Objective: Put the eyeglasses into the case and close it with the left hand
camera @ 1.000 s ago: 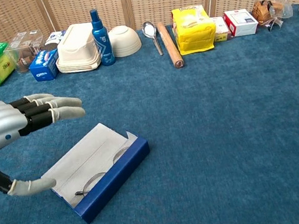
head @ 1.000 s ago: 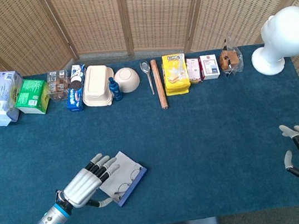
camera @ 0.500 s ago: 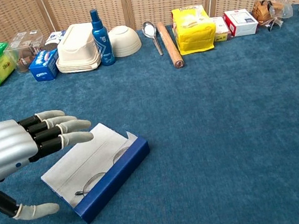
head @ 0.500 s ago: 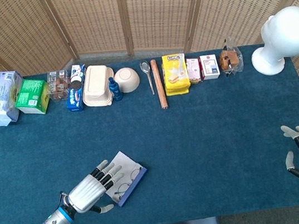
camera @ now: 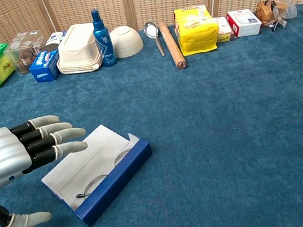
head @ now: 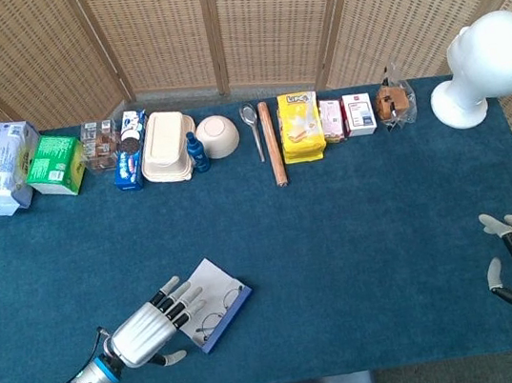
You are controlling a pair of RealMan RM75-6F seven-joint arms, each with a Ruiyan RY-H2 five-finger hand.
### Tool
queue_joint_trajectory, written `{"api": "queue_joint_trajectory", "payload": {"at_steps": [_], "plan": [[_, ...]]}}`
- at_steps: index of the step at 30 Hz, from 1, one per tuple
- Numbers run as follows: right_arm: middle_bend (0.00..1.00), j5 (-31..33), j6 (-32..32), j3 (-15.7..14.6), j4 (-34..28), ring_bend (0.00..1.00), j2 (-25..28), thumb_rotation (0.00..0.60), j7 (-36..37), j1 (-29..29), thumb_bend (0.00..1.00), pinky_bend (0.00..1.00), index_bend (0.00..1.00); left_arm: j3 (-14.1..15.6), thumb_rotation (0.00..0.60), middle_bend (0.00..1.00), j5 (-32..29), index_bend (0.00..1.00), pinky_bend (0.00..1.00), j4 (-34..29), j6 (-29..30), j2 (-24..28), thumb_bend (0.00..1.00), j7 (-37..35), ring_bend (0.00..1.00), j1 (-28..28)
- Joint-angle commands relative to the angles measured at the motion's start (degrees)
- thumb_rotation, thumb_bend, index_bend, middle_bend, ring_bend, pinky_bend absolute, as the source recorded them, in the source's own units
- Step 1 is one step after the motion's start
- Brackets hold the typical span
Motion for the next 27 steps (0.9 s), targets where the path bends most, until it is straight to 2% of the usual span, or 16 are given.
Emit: {"api": "queue_joint_trajectory", "payload": {"at_steps": [1, 6, 15, 27], "plan": [[0.31, 0.0, 0.0, 0.0, 0.0, 0.17, 0.0, 0.503, 0.1, 0.0, 0.69, 0.2, 0.17, 0.2, 0.283, 0.0, 0.9, 0.0, 0.0, 1.1, 0.8, -0.5, 0.2, 0.7, 0.0, 0.4], [0.31, 0.0, 0.0, 0.0, 0.0, 0.17, 0.0, 0.506, 0.2, 0.0, 0.69, 0.2, 0.17, 0.1, 0.281, 0.0, 1.8, 0.0, 0.0, 2.5, 1.6, -1.8, 0.2, 2.3, 0.0, 1.0], [0.31, 0.1, 1.0, -0.2, 0.5, 0.18, 0.1, 0.505, 1.4, -0.7, 0.69, 0.2, 0.17, -1.1, 0.287, 0.0, 2.6, 0.0, 0.0, 2.5, -0.8, -4.2, 0.2, 4.6, 0.0, -0.7], [0.31, 0.1, 1.7, -0.3, 1.0, 0.17, 0.1, 0.503, 2.1, -1.3, 0.7, 0.2, 0.17, -4.1, 0.285, 0.0, 0.8, 0.0, 0.0, 1.4, -4.2, -7.7, 0.2, 7.6, 0.0, -2.5]]}}
